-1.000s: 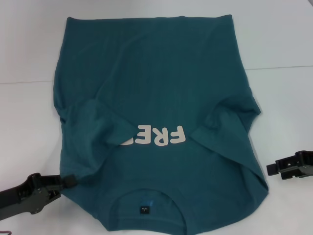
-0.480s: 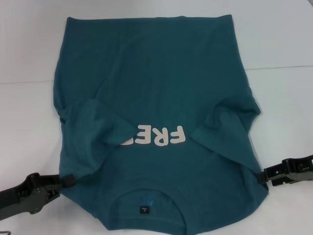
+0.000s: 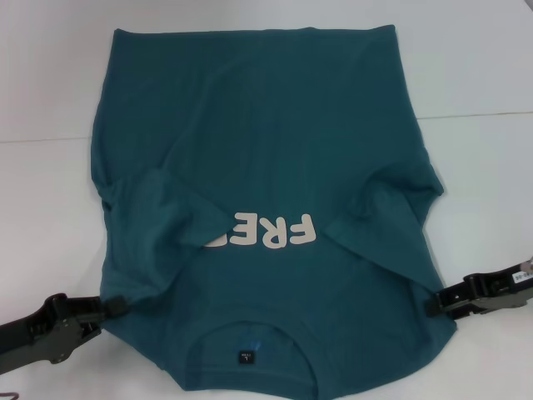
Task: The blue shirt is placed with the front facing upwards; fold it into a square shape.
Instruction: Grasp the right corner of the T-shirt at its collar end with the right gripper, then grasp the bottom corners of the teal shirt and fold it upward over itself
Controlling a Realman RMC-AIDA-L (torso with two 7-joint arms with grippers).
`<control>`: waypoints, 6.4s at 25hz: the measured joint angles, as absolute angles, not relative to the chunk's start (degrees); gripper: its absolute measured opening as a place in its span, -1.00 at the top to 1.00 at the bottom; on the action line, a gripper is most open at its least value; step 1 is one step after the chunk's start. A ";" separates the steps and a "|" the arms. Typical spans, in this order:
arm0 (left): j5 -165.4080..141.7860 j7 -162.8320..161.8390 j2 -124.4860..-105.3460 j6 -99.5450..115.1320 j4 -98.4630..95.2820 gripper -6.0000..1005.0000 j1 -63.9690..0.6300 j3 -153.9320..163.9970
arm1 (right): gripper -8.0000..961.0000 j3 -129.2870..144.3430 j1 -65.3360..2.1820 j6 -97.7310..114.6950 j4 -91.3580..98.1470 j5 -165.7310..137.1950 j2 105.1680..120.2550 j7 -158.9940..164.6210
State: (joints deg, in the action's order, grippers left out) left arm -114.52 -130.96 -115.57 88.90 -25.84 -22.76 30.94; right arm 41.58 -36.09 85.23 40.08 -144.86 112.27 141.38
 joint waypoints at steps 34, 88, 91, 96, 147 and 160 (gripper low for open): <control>-115.11 -131.05 -115.57 89.35 -25.84 0.89 -22.60 30.58 | 0.60 42.47 -39.13 88.68 39.75 -144.83 112.78 139.70; -136.67 -131.38 -116.99 107.47 -35.59 0.89 -16.52 31.72 | 0.92 43.07 -33.75 111.44 46.38 -155.13 112.57 134.87; -136.67 -131.38 -116.99 107.45 -35.59 0.89 -16.53 31.73 | 0.92 43.07 -33.82 111.43 46.36 -155.13 112.60 134.84; -136.67 -131.38 -116.99 107.13 -35.46 0.89 -16.76 31.72 | 0.92 43.07 -33.86 111.36 46.33 -155.13 112.70 134.82; -136.19 -143.00 -113.65 85.63 -32.58 0.89 -40.07 30.66 | 0.92 31.75 -41.27 87.03 45.11 -144.99 110.73 143.72; -130.50 -143.69 -114.43 75.06 -32.43 0.88 -41.10 30.42 | 0.92 33.40 -41.01 79.00 44.77 -145.08 111.35 146.48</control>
State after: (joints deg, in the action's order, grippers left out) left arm -130.50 -143.69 -114.43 75.06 -32.43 -41.10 30.42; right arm 33.40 -41.01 79.00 44.77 -145.08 111.35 146.48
